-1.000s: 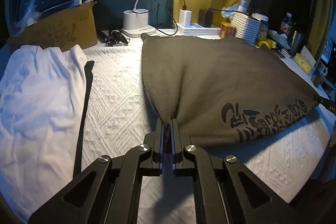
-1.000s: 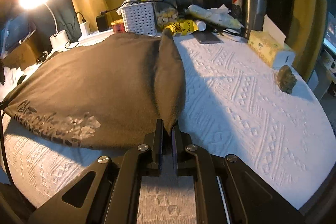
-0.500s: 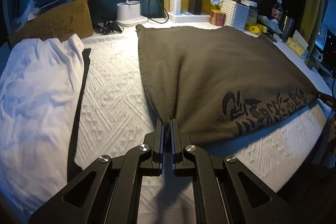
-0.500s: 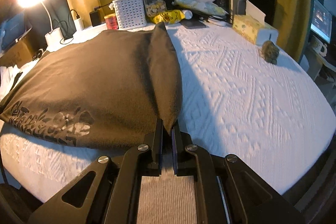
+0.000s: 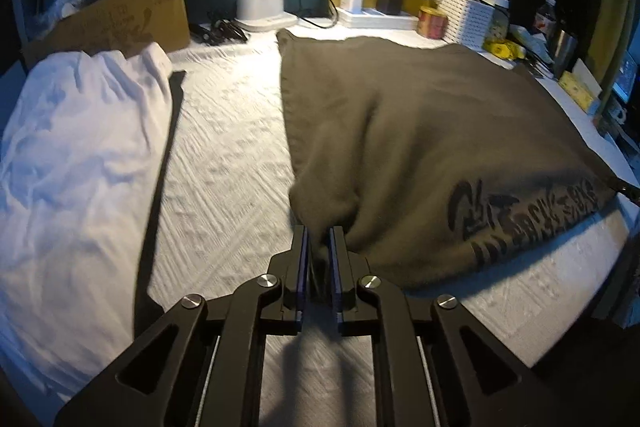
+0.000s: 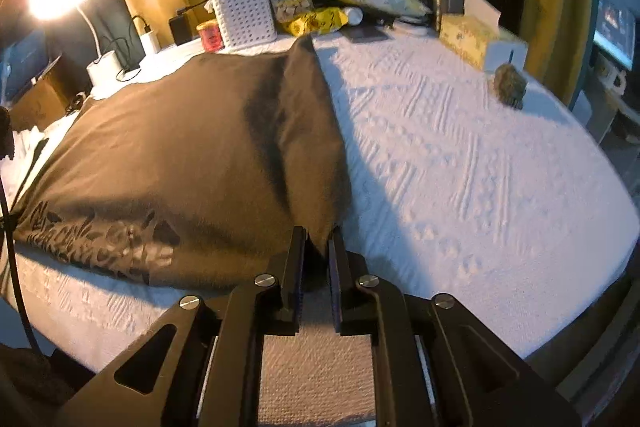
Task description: Fold small clothes
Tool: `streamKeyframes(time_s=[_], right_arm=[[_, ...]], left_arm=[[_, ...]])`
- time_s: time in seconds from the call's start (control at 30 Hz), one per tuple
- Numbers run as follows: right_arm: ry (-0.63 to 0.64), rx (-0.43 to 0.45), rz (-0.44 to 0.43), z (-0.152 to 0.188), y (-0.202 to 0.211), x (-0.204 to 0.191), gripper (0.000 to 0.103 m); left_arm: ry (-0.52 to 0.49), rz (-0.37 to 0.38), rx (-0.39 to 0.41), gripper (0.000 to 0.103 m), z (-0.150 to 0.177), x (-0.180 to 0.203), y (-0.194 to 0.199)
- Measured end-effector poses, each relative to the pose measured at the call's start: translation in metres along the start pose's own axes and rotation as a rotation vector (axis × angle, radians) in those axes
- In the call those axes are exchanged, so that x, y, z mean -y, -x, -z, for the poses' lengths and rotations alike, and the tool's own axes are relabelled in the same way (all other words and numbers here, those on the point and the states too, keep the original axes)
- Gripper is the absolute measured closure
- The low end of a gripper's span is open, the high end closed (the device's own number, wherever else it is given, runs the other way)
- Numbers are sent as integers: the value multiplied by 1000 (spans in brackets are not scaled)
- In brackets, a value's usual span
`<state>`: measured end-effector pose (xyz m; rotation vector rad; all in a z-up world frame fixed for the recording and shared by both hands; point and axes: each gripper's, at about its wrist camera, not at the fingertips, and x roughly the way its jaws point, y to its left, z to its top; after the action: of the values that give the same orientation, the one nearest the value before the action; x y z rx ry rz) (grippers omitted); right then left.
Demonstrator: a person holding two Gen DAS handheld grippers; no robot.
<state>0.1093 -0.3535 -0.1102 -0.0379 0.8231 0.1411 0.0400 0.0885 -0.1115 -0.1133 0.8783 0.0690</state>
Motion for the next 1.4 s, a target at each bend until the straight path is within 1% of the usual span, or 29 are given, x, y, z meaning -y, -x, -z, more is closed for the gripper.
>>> streamKeyframes(time_s=[0.03,0.07,0.1,0.13,0.17,0.2,0.23,0.3,0.4,0.5,0.7,0.73,0.87,0.9,0.93,0.97,1.0,1.07,1.13,1.2,1.4], right_arm=[[5,6,11,-4,1,0,76],[8,13,14,-9,1,0,69],[13,21,14,-11,1,1,58],[16,25,15,-16,-1,2,56],[18,26,17,-19,-2,3,56],[20,27,19,-25,-5,3,56],[22,29,18,-29,-7,3,56],[28,33,12,-39,-11,3,56],[46,36,1,-58,-23,0,56],[66,36,-21,-75,-36,-7,56],[90,31,-82,-111,-72,-22,56],[93,24,-100,-118,-81,-25,56],[117,-4,-122,-140,-112,-37,56],[123,-11,-126,-143,-118,-39,55],[133,-25,-128,-149,-129,-42,51],[139,-36,-125,-153,-137,-43,46],[143,-39,-127,-155,-143,-44,39],[134,-61,-128,-160,-158,-42,38],[99,-83,-121,-164,-172,-35,38],[90,-74,-127,-166,-172,-33,38],[97,-67,-72,-164,-171,-36,38]], left_arm=[[8,-5,3,93,-3,-2,-1],[18,-11,10,93,-8,-4,-1],[22,-14,15,90,-10,-5,-2],[25,-20,19,83,-13,-7,-3],[29,-26,23,60,-16,-8,-3],[40,-30,28,41,-19,-10,-5],[56,-32,33,39,-23,-12,-6],[77,-32,34,39,-31,-15,-10],[84,-48,32,39,-43,-17,-20],[84,-46,25,39,-54,-17,-31],[83,-41,-5,39,-77,-19,-58],[85,-38,-9,39,-80,-19,-62],[97,-22,-16,39,-93,-21,-77],[99,-17,-18,39,-97,-21,-82],[99,-16,-21,39,-99,-21,-85],[98,-16,-24,39,-102,-22,-88],[95,-16,-30,38,-105,-22,-93],[86,-23,-39,39,-110,-21,-99],[77,-26,-43,39,-114,-20,-103],[73,-26,-50,38,-116,-20,-107],[76,-30,-56,38,-119,-22,-111]])
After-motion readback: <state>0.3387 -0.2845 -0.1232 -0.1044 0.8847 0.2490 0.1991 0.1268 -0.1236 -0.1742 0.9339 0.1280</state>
